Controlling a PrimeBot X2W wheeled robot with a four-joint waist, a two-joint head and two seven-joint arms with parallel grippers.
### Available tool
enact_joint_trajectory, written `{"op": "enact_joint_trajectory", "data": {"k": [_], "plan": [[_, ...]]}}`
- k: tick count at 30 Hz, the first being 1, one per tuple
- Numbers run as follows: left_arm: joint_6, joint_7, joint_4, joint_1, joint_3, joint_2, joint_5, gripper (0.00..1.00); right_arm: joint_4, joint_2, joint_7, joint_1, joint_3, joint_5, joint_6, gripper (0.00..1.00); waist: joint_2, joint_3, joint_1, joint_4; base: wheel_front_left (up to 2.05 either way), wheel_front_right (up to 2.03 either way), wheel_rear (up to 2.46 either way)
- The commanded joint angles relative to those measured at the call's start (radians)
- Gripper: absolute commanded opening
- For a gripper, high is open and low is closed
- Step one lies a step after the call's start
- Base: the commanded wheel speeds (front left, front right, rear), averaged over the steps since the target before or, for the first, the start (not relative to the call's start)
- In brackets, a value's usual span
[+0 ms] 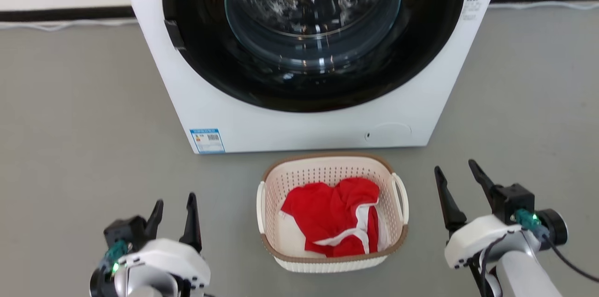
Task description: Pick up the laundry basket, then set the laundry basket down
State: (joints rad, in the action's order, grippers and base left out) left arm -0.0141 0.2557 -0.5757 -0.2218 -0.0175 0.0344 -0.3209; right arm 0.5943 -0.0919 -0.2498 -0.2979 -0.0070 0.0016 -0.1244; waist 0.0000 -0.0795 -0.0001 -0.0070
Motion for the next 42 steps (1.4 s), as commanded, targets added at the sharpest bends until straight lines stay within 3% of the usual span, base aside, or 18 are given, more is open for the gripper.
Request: {"op": "enact_joint_trajectory", "data": {"k": [1, 21, 22, 30, 34, 42], "plan": [[-0.005, 0.006, 0.039, 0.014, 0.031, 0.016, -0.012, 1.00, -0.043, 0.002, -0.012, 0.013, 0.014, -0.016, -0.006, 1.00, 0.0000, 0.031, 0.0001, 0.007, 0.00, 0.00, 0.00], [0.060, 0.006, 0.235, 0.178, 0.064, 0.016, -0.037, 1.00, -0.161, 0.020, -0.012, 0.162, -0.071, -0.066, -0.006, 1.00, 0.0000, 0.118, 0.0001, 0.010, 0.00, 0.00, 0.00], [0.055, 0.000, 0.204, 0.202, 0.033, 0.003, -0.034, 0.00, -0.128, 0.022, 0.000, 0.175, -0.091, -0.055, 0.000, 0.00, 0.0000, 0.117, 0.0001, 0.010, 0.00, 0.00, 0.00], [0.051, -0.012, 0.154, 0.231, 0.036, -0.005, -0.061, 0.00, -0.080, 0.038, 0.018, 0.204, -0.098, -0.021, 0.001, 0.00, 0.0000, 0.117, 0.0002, 0.011, 0.00, 0.00, 0.00], [0.045, -0.024, 0.161, 0.228, 0.040, -0.004, -0.102, 0.00, -0.089, 0.038, 0.032, 0.203, -0.100, 0.034, 0.000, 0.00, 0.0000, 0.118, 0.0023, 0.010, 0.00, 0.00, 0.00], [0.034, -0.045, 0.174, 0.221, 0.044, -0.003, -0.183, 0.00, -0.111, 0.038, 0.049, 0.207, -0.094, 0.142, 0.000, 0.00, 0.0000, 0.113, 0.0001, 0.010, 0.00, 0.00, 0.00]]}}
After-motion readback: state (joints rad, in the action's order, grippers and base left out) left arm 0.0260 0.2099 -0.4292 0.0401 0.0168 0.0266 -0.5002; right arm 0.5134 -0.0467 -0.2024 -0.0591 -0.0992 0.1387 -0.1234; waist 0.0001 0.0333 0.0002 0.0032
